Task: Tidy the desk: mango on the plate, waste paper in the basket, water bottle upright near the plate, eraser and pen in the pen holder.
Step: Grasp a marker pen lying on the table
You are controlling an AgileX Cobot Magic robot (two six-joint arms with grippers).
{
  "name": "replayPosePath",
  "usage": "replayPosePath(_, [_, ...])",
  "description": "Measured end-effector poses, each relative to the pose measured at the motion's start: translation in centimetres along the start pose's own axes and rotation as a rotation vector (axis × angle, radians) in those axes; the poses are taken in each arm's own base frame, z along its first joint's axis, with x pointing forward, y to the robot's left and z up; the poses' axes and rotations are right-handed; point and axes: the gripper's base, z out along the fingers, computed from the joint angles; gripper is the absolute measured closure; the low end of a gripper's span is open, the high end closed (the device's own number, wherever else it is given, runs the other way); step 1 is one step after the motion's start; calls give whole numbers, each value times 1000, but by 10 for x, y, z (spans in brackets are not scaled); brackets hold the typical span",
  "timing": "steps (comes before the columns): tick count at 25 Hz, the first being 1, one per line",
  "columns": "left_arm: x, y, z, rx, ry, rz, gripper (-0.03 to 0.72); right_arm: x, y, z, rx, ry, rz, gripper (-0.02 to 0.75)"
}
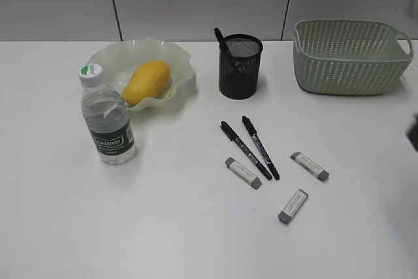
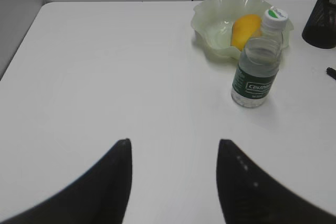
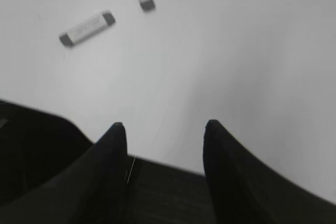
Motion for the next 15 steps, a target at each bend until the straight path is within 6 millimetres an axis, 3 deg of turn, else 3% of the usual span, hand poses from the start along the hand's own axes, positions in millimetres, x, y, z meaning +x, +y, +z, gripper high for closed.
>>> replayPosePath(4, [0,-1,0,14,1,-8,321,81,-8,-37,-2,-59,41,358])
replayPosePath(8, [-2,-5,4,47,25,30,326,137,-13,-57,-22,-275,54,358])
replayPosePath(11, [-17,-20,12,181,72,146,351,166,-15,-62,-32,-415,46,358])
replayPosePath(15, [-55,-38,34,314,82,182,435,184,-16,-69,-45,-606,45,358])
